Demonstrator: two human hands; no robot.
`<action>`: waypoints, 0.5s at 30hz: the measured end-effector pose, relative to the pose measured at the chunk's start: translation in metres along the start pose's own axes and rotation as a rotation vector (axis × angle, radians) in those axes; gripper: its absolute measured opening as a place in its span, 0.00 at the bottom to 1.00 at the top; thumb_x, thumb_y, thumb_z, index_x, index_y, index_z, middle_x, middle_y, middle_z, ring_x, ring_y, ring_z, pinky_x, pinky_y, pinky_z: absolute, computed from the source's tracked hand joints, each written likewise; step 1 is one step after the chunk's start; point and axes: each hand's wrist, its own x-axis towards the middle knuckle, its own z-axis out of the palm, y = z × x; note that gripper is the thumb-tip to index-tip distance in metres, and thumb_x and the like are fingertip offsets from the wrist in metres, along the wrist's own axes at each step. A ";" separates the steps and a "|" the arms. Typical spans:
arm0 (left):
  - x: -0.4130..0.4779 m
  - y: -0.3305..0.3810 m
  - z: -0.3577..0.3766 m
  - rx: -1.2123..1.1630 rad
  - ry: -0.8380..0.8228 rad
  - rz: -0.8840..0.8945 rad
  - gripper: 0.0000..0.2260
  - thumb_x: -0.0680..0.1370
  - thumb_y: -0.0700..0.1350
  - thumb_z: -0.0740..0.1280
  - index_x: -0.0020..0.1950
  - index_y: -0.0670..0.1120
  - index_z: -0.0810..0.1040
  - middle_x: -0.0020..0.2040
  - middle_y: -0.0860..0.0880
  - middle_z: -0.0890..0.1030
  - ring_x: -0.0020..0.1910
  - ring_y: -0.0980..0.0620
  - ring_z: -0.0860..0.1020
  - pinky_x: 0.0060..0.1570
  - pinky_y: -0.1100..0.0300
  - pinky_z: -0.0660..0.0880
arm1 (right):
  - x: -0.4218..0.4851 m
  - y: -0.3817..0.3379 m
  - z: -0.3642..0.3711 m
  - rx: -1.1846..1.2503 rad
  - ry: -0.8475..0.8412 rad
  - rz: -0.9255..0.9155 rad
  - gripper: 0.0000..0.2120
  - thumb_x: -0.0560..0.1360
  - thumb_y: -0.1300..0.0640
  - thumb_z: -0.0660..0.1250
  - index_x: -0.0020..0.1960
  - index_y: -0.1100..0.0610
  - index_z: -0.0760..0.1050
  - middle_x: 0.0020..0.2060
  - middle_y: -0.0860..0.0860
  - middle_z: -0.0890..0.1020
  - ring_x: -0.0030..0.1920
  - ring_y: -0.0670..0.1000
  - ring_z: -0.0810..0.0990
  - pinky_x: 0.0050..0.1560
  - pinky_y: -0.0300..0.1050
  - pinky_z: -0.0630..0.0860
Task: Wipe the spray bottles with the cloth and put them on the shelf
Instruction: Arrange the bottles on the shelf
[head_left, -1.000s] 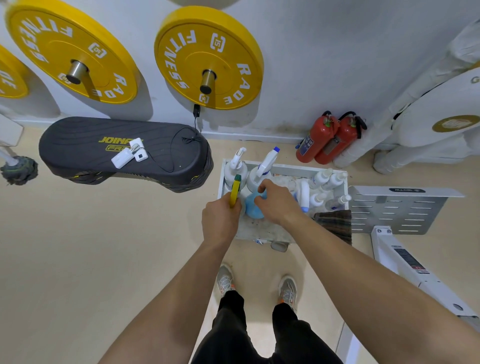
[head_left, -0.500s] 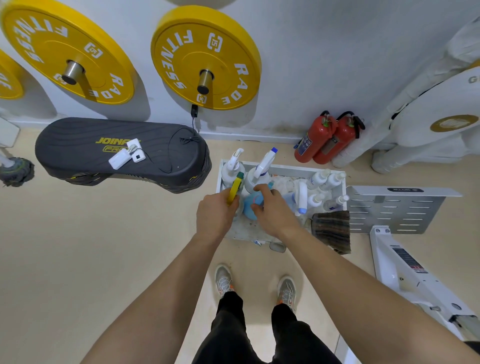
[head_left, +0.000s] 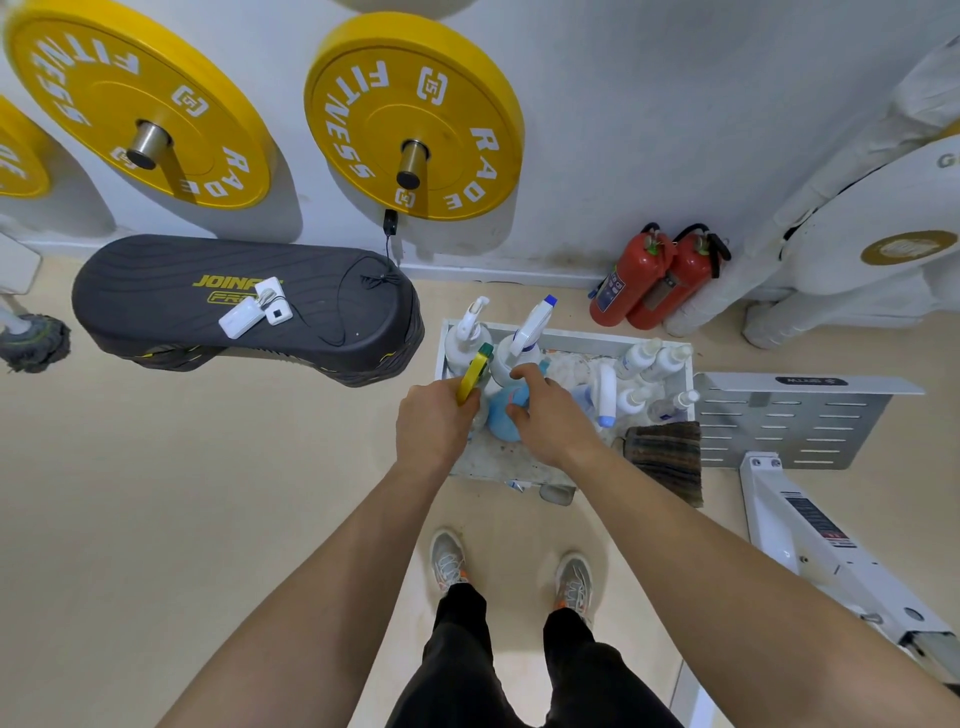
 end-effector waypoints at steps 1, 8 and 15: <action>0.000 0.001 0.001 0.000 0.004 -0.011 0.17 0.82 0.56 0.63 0.49 0.45 0.85 0.39 0.43 0.81 0.38 0.44 0.78 0.39 0.55 0.72 | 0.000 0.000 0.000 -0.002 0.003 -0.001 0.18 0.83 0.56 0.61 0.72 0.50 0.63 0.61 0.58 0.77 0.57 0.57 0.77 0.54 0.53 0.76; -0.007 0.004 0.001 -0.013 0.045 -0.039 0.18 0.82 0.56 0.62 0.49 0.45 0.85 0.40 0.42 0.82 0.40 0.41 0.79 0.41 0.52 0.76 | 0.003 -0.001 -0.002 -0.040 -0.032 -0.011 0.19 0.84 0.57 0.61 0.72 0.50 0.62 0.63 0.57 0.75 0.54 0.55 0.77 0.49 0.45 0.73; -0.011 0.007 0.000 0.007 0.059 -0.083 0.16 0.81 0.60 0.63 0.53 0.50 0.83 0.44 0.46 0.83 0.40 0.47 0.75 0.39 0.56 0.71 | 0.002 -0.001 -0.004 -0.024 -0.075 -0.002 0.25 0.84 0.55 0.58 0.78 0.44 0.56 0.66 0.59 0.72 0.57 0.57 0.77 0.56 0.48 0.75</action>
